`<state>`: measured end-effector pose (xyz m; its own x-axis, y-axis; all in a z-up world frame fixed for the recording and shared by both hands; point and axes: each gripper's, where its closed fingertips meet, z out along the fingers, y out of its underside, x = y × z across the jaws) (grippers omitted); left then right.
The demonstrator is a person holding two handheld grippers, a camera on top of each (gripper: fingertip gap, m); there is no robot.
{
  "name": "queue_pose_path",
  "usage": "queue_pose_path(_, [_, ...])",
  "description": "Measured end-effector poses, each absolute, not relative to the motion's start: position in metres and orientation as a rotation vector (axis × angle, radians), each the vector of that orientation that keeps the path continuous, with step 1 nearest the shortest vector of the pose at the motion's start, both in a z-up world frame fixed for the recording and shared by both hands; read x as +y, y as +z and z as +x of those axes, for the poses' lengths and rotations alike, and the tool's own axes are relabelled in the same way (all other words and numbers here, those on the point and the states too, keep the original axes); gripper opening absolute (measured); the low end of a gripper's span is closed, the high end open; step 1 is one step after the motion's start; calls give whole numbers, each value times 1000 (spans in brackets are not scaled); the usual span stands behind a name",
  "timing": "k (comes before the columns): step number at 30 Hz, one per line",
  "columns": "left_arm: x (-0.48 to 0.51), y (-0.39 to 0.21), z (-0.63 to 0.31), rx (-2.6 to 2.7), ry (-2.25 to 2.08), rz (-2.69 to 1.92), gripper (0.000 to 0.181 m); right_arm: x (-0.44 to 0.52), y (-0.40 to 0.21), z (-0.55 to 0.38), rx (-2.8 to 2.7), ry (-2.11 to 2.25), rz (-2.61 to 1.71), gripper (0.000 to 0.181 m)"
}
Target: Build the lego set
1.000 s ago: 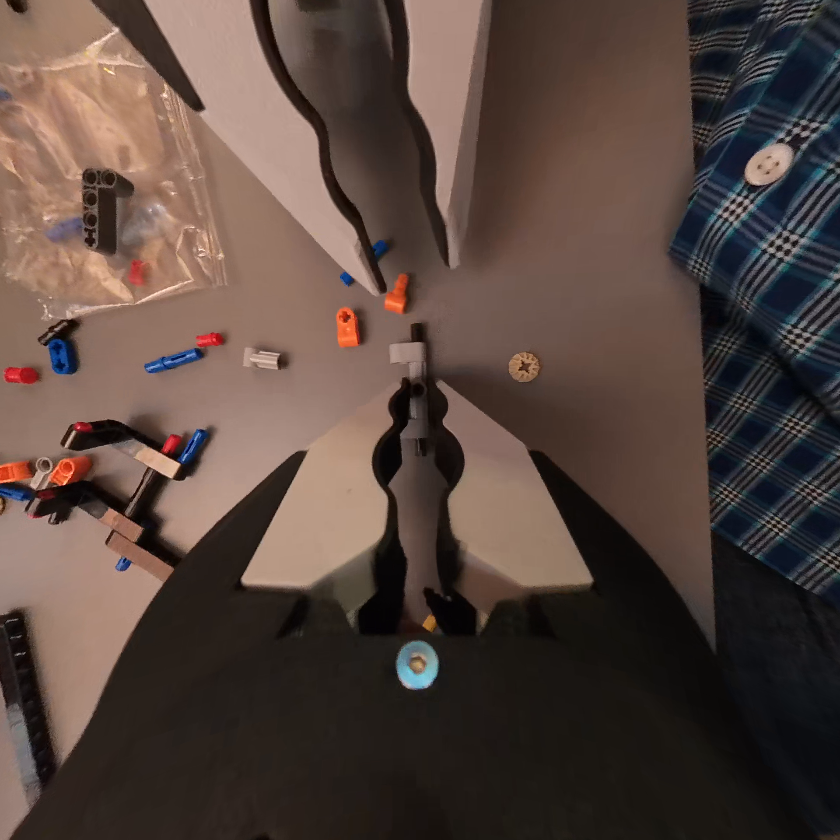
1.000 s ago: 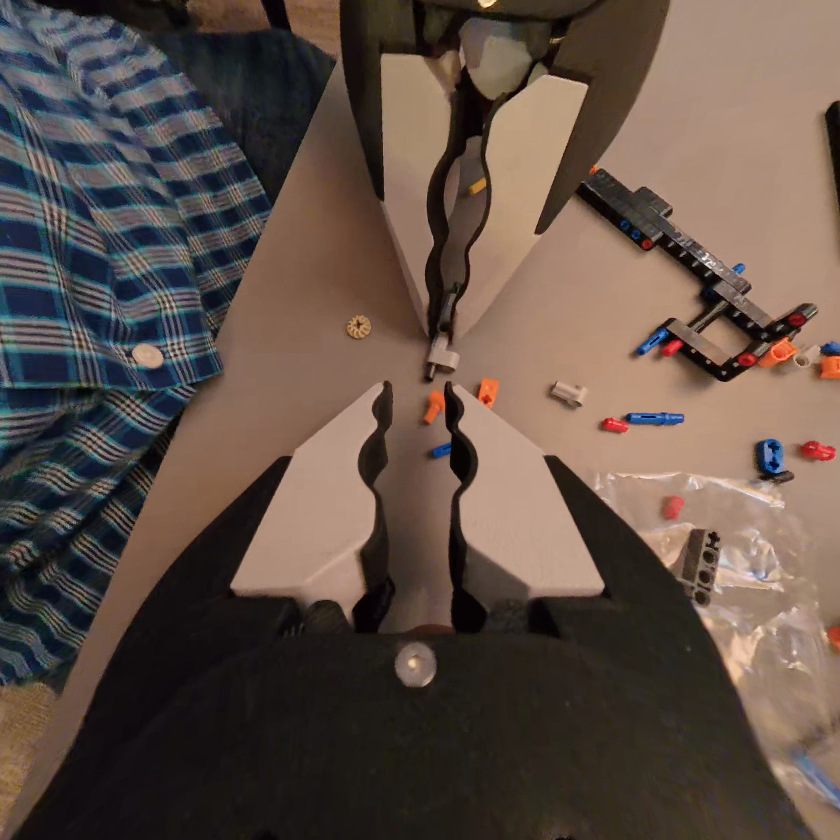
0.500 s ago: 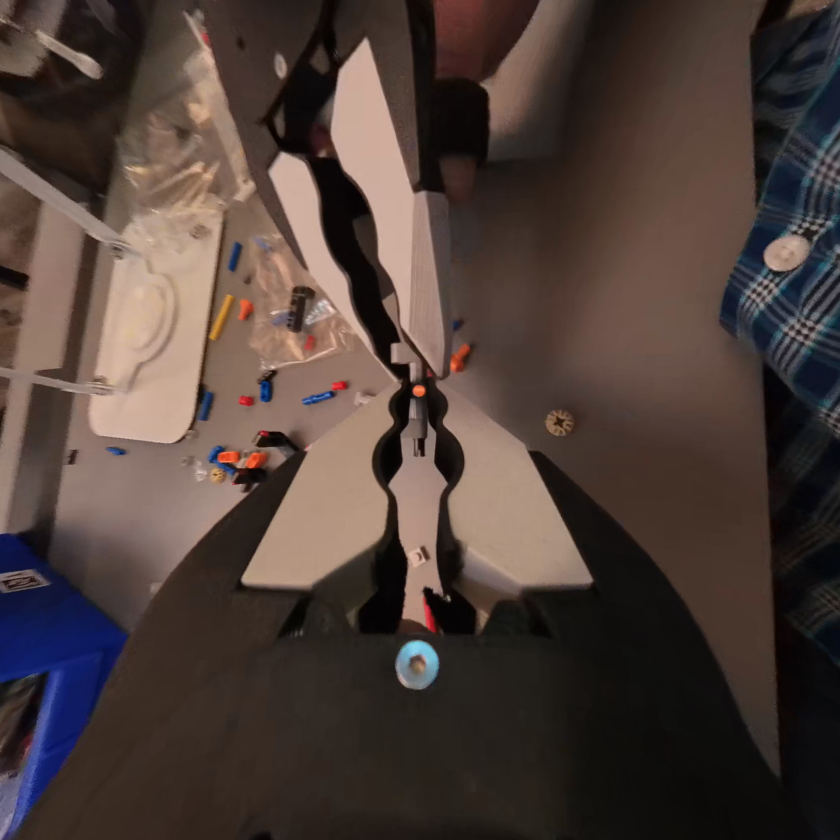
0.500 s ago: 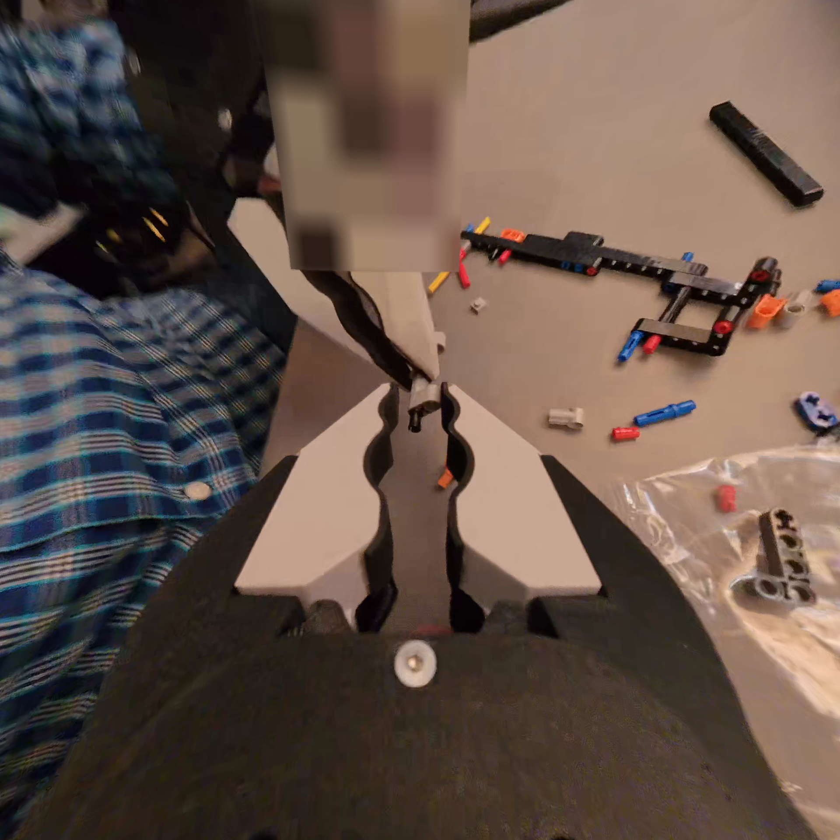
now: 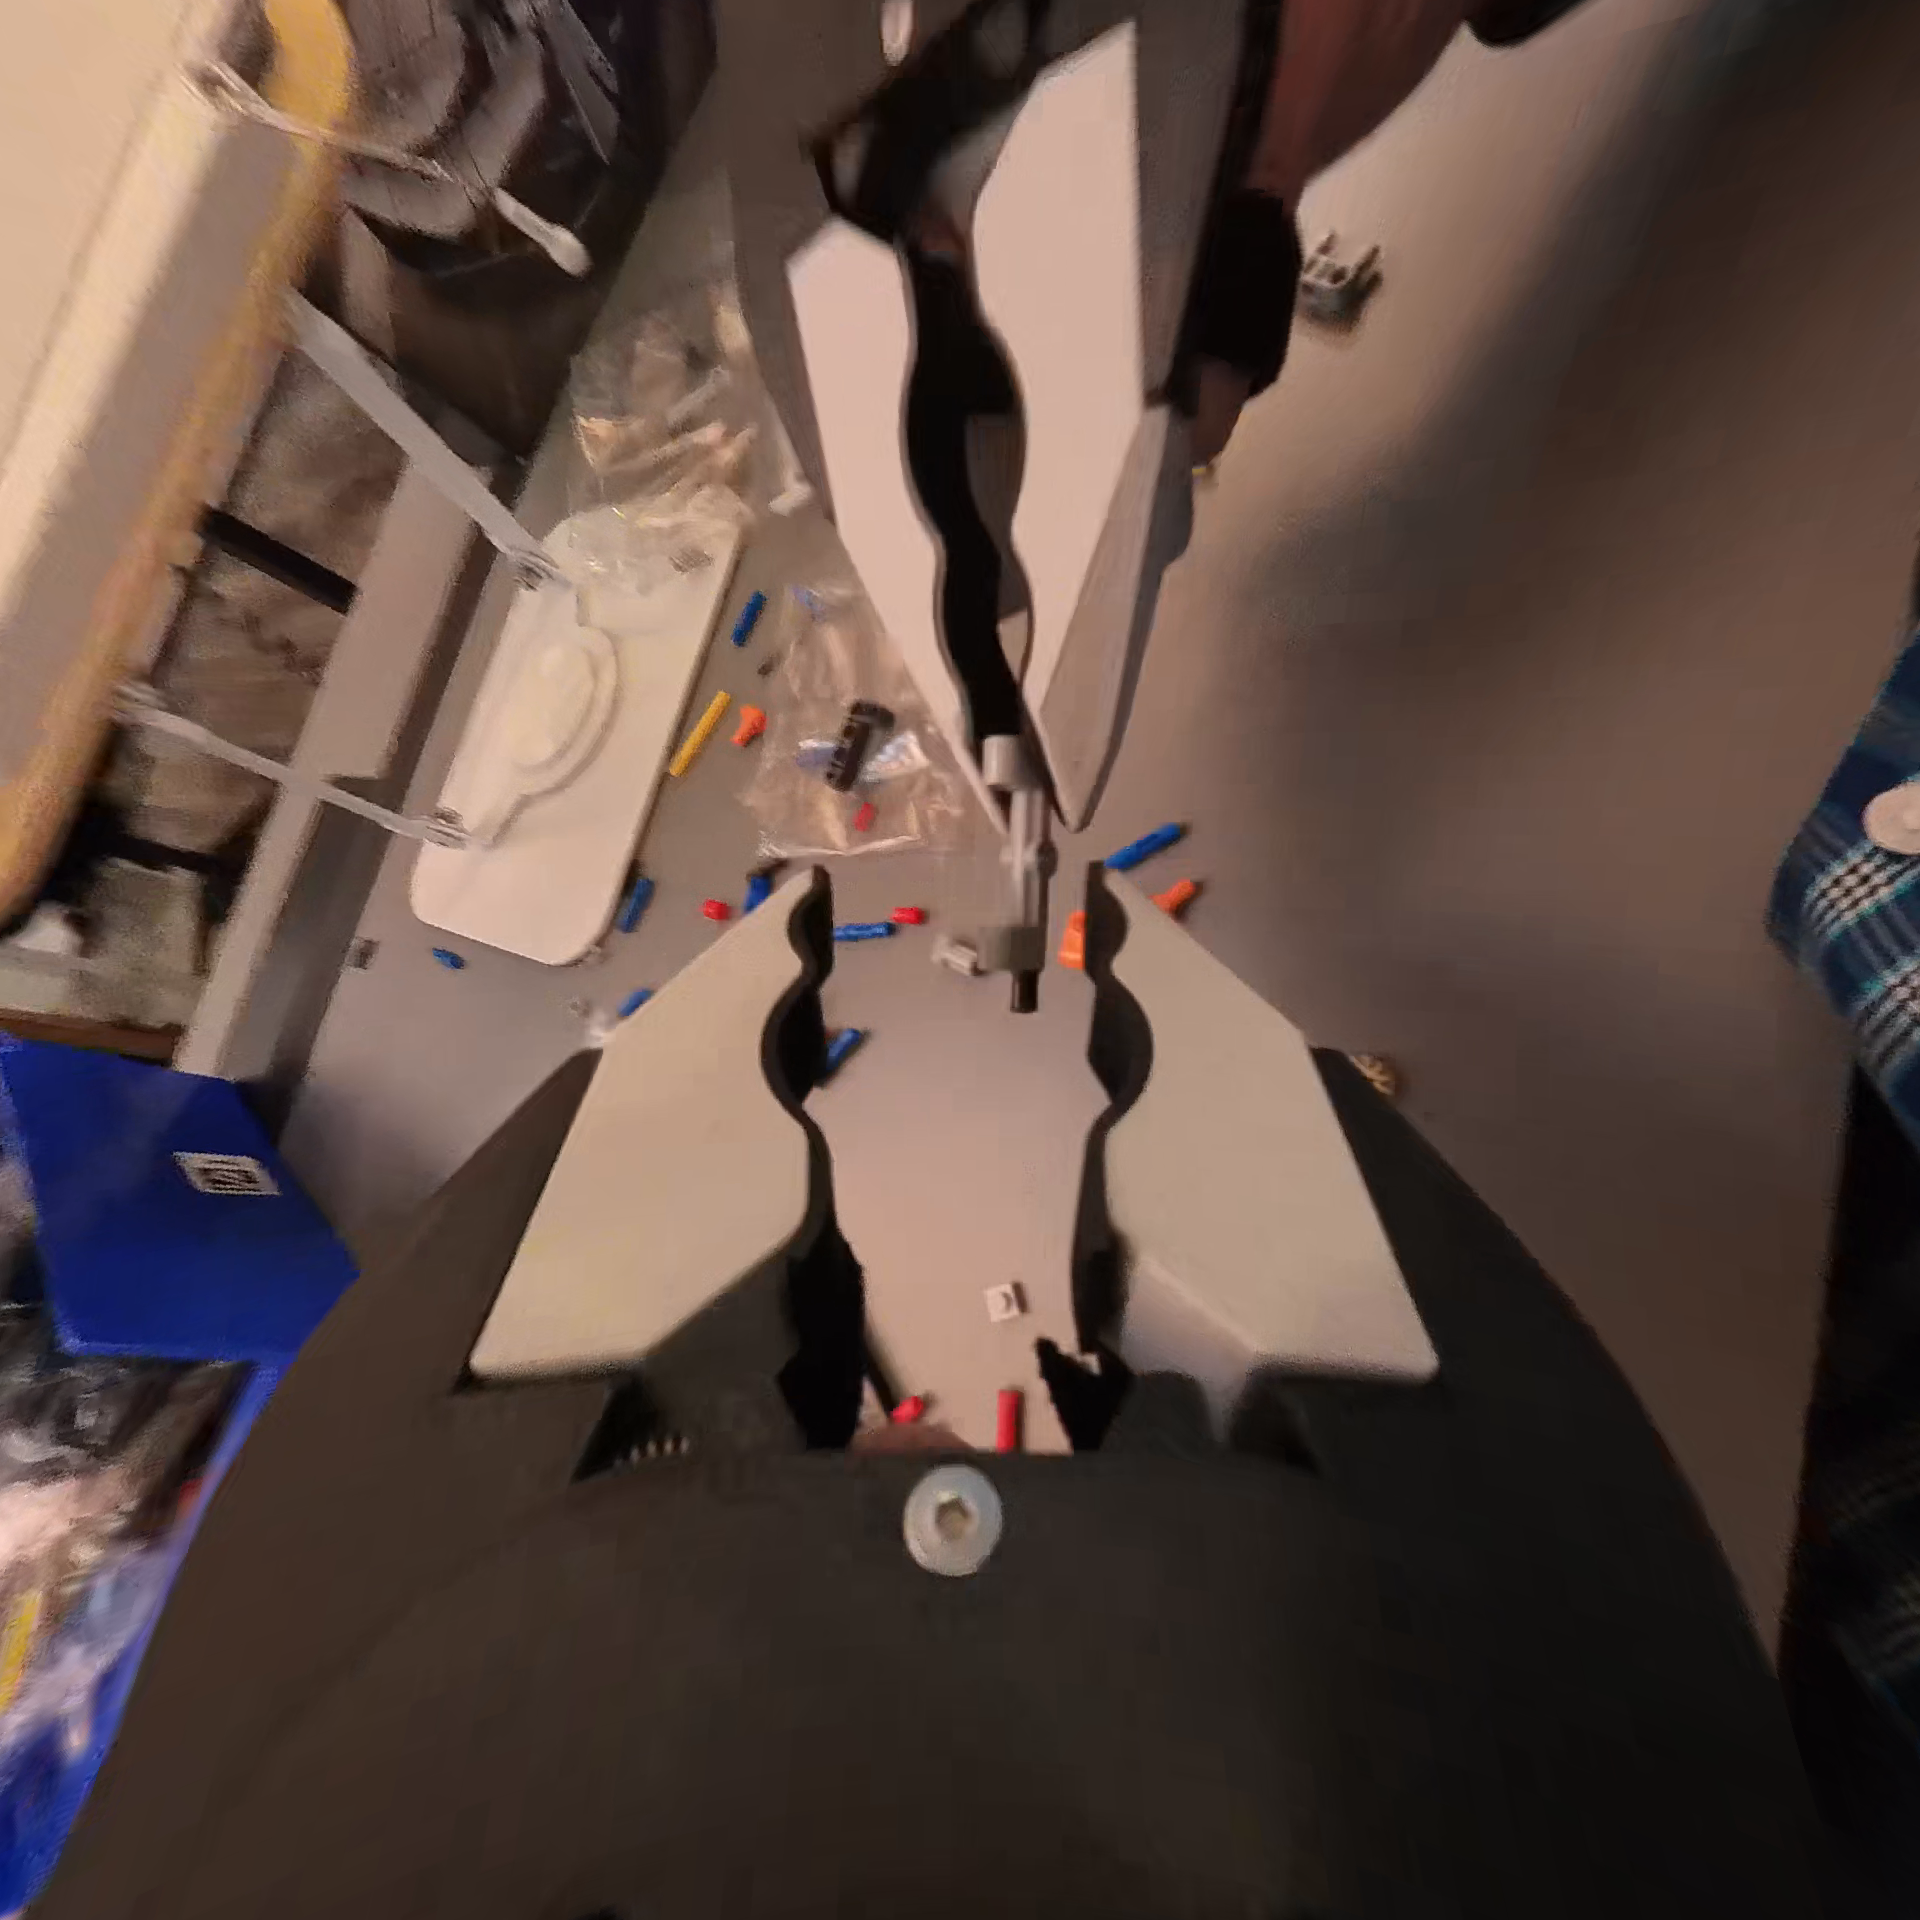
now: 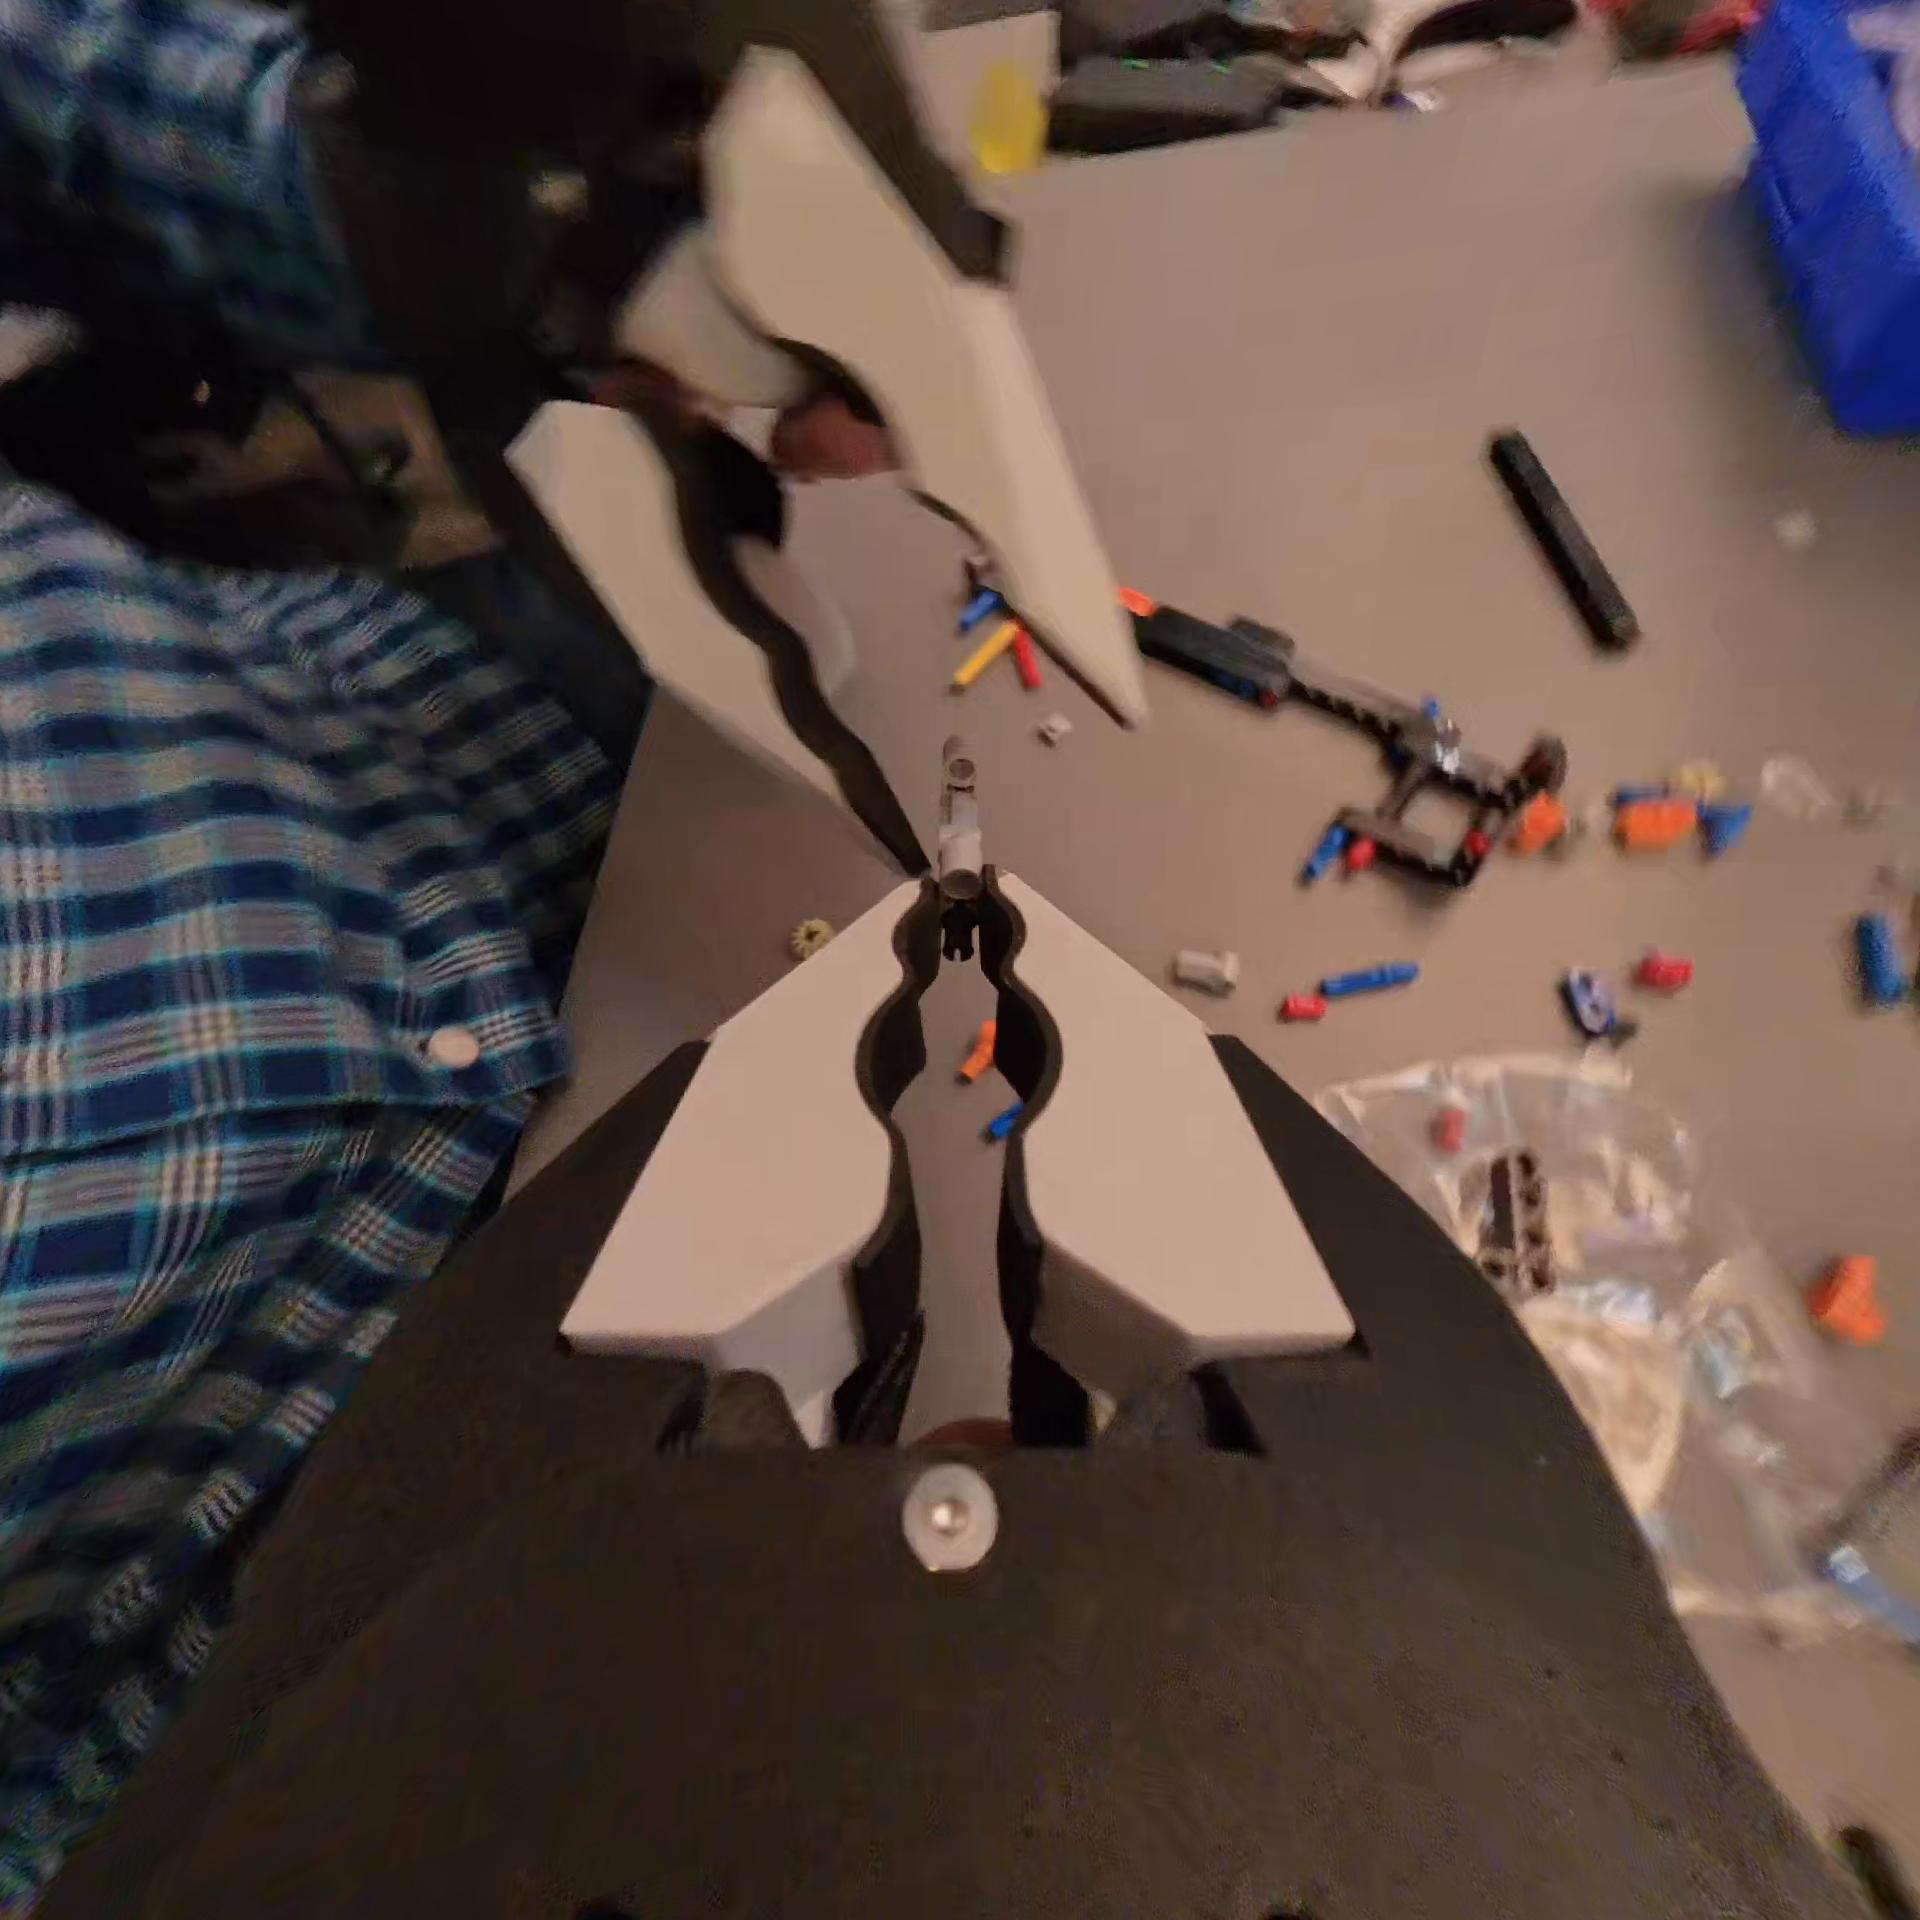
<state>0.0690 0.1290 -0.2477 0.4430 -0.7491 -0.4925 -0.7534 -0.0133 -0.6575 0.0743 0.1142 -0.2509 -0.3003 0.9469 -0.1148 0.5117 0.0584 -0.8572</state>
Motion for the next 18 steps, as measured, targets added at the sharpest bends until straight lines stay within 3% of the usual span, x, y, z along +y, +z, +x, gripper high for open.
queue_pose_path(2, [124,-253,75,1319,-81,-1806,47,112,-249,75,-1953,1031,-1343,5])
queue_pose_path(4, [118,-252,82,1335,-184,-1819,20,110,-247,74,-2012,944,-1277,5])
queue_pose_path(5, [117,-253,83,1339,-212,-1830,15,110,-247,73,-2027,923,-1261,5])
queue_pose_path(13, [119,-257,64,1216,-286,-1925,5,124,-235,70,-1926,953,-1341,16])
queue_pose_path(18, [113,-271,45,1153,-253,-2057,5,126,-266,85,-1912,945,-1553,21])
